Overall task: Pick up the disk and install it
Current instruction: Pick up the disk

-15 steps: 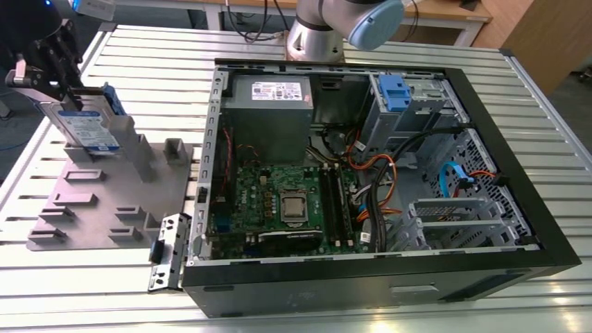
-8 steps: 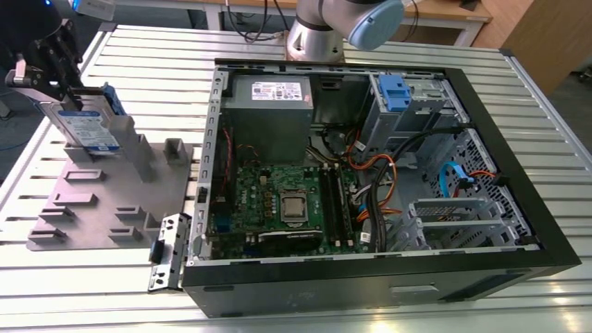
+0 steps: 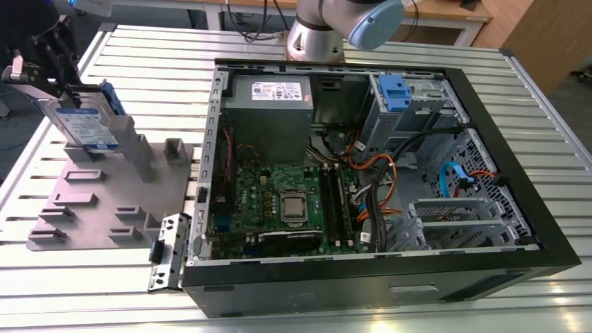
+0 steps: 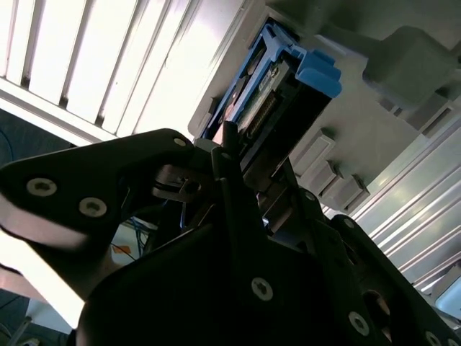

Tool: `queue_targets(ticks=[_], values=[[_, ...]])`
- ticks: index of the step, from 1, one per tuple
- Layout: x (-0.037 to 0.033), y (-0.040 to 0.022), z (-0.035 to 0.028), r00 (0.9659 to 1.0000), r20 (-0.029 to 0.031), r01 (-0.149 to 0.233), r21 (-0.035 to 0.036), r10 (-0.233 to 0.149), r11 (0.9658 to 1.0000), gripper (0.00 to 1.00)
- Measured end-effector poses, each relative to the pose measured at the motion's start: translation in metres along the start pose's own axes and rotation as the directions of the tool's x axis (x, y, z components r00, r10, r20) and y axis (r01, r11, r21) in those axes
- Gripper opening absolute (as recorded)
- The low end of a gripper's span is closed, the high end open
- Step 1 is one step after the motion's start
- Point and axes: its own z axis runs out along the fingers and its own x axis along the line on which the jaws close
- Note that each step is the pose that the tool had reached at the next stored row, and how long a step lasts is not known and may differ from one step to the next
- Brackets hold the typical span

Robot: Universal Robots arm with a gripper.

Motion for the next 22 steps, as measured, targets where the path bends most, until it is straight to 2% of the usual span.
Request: queue_targets(ticks=[7,22], values=[[-0.0007,0.0006,-0.0130,1.0000,0.0001,0.000,0.0001,0.000,1.0000,0.35],[-0.0023,0.0021,-0.0458,1.0000,0.0001,0.000,0.0001,0.000,1.0000,0.35]])
